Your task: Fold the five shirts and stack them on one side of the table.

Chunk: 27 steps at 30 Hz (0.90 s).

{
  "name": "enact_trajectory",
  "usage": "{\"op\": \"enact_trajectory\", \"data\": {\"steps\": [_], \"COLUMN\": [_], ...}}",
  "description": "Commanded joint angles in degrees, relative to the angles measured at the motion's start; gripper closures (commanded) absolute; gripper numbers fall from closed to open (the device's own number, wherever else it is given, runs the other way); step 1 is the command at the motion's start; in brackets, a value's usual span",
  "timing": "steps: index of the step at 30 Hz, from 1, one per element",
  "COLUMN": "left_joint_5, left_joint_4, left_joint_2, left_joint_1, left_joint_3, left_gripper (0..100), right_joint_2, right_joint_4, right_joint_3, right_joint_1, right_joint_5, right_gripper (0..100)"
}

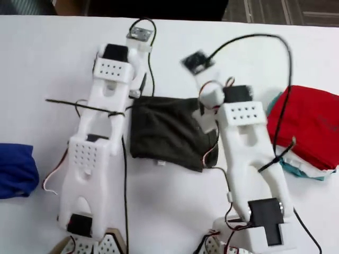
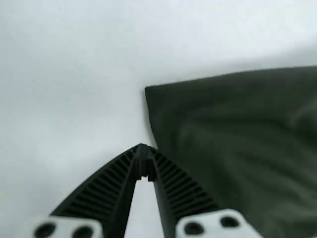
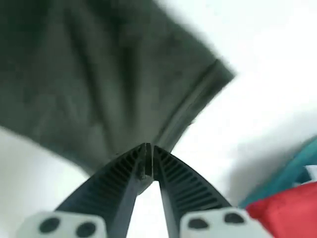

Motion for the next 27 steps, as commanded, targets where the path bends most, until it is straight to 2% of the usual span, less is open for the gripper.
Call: {"op": "enact_trajectory", "data": {"steps": [1,10,20,27], "left_joint_5": [0.4,4.5,4.1,-4.2], "left_joint_4": [1.5,0.2,-16.2,-25.6], "left_joint_2": [-7.3,-24.5,-44.0,-47.5], "left_joint_1": [0.4,5.6,9.2,8.9], "left_joint_3": [3.0,30.2,64.1,78.5], "left_gripper": [97,97,97,97], "right_joint_2": [3.5,19.4,29.9,34.0], "right_joint_4": [-2.4,-7.5,-7.5,-7.8], "right_joint_3": [-4.9,-15.2,-23.2,-25.1], "right_joint_1": [0.7,4.9,5.8,5.6], "right_joint_5": [-0.6,-5.4,-5.5,-5.5], "right_gripper": [97.8,97.8,97.8,97.8]}}
